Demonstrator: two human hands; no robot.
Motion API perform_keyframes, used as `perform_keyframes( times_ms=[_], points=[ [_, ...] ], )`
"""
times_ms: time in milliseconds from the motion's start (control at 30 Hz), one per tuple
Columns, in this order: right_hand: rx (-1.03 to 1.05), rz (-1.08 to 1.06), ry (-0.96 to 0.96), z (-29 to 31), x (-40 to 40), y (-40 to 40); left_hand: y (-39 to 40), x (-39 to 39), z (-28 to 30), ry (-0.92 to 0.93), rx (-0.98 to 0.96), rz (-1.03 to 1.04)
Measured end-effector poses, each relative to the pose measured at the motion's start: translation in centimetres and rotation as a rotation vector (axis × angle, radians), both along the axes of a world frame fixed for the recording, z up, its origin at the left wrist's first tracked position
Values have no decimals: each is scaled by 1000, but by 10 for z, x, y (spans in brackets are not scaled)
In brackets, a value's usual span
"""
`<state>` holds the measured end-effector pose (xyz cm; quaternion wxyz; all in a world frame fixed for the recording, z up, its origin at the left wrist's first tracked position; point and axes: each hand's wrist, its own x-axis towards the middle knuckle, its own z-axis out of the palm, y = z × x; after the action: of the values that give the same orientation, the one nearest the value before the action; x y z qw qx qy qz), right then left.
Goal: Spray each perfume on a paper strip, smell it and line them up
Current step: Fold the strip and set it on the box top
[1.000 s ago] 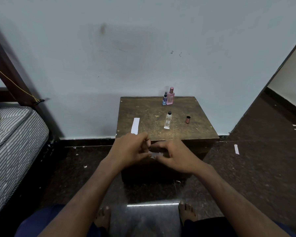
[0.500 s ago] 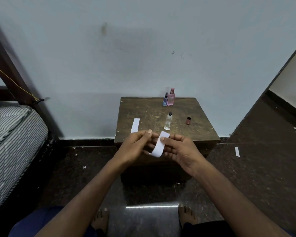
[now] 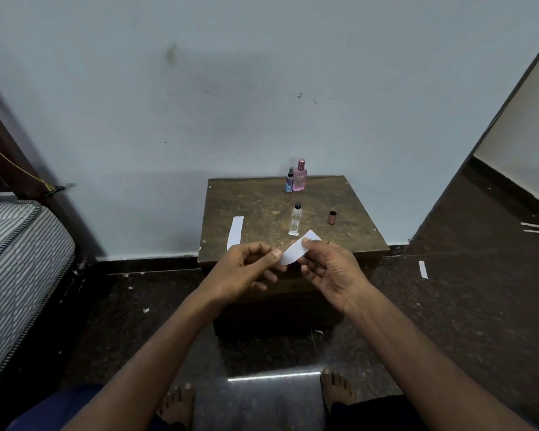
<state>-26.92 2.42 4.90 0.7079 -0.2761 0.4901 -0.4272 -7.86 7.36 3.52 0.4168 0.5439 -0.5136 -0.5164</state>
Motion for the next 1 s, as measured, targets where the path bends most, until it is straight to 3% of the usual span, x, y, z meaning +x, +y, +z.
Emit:
perform_keyframes(
  times_ms=[333, 533, 1000],
  points=[
    [-11, 2, -2, 4, -3, 0, -1, 2, -5, -66, -26, 207],
    [-150, 29, 90, 5, -6, -3, 0, 4, 0, -126, -65, 300],
    [-292, 136, 252, 6, -23, -8, 1, 11, 4, -50, -87, 188]
  ],
)
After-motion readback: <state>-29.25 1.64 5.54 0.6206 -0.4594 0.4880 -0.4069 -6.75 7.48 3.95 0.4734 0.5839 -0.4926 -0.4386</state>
